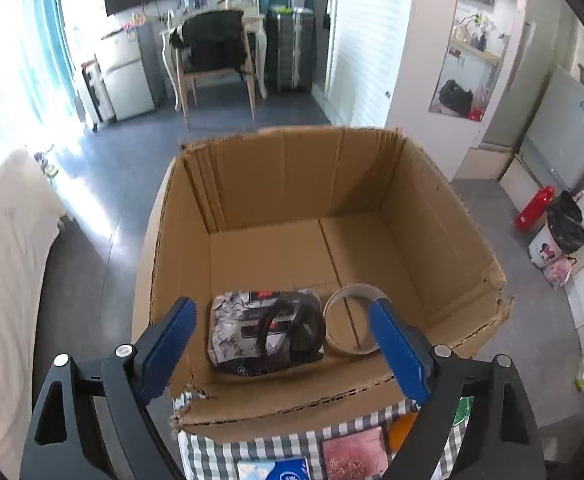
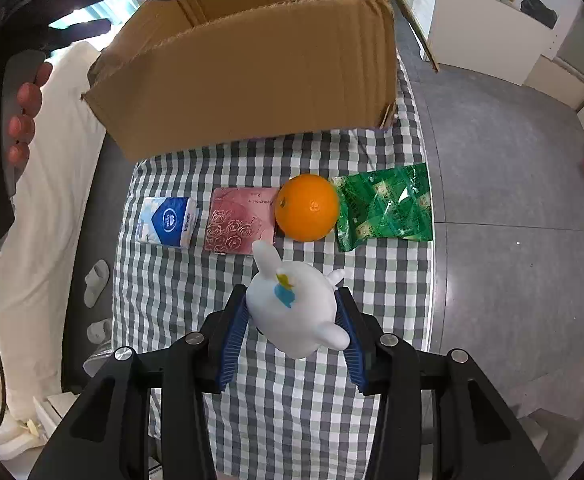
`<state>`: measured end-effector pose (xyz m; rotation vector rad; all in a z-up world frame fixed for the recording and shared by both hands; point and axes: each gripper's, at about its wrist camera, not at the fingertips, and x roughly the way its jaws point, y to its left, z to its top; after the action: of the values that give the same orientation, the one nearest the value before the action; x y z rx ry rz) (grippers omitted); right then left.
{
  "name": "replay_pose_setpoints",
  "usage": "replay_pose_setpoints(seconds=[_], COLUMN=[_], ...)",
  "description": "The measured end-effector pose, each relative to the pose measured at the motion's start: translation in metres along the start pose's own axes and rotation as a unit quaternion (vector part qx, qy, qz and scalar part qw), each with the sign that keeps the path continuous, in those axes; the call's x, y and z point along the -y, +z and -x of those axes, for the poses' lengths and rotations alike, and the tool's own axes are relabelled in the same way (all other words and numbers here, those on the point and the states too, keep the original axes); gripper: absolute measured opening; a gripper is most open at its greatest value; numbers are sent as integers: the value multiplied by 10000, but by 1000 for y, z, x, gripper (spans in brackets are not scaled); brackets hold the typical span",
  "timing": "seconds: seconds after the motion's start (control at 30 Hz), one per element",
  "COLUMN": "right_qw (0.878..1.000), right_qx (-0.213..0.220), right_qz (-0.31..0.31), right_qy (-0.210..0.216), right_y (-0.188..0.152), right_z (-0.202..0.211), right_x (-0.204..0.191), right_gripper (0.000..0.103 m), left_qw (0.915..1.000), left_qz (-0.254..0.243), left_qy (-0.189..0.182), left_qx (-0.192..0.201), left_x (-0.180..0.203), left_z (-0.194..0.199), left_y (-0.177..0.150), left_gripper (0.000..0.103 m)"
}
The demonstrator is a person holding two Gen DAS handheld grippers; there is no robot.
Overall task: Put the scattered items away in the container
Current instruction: 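Carry the headband and plush toy into the box and release both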
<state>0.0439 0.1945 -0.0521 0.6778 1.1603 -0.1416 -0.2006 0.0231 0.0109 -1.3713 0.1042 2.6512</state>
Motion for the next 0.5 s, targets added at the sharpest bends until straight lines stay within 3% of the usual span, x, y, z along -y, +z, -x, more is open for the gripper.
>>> replay_pose_setpoints(seconds=[0.23, 0.5], right_qw=[9994, 9916], right_qx=[238, 1171], right_qz=[6, 389], right_qy=[238, 378], right_y=[23, 90], right_z=[27, 91], right_x=[-4, -20], right_gripper=[43, 43], left_qw=[9994, 9966], left_qz=[208, 488], left_qy=[89, 261], left_qx=[-260, -610], left_x=[-14, -45], left_z=[2, 25], left_y=[-16, -49], left_gripper=[91, 91])
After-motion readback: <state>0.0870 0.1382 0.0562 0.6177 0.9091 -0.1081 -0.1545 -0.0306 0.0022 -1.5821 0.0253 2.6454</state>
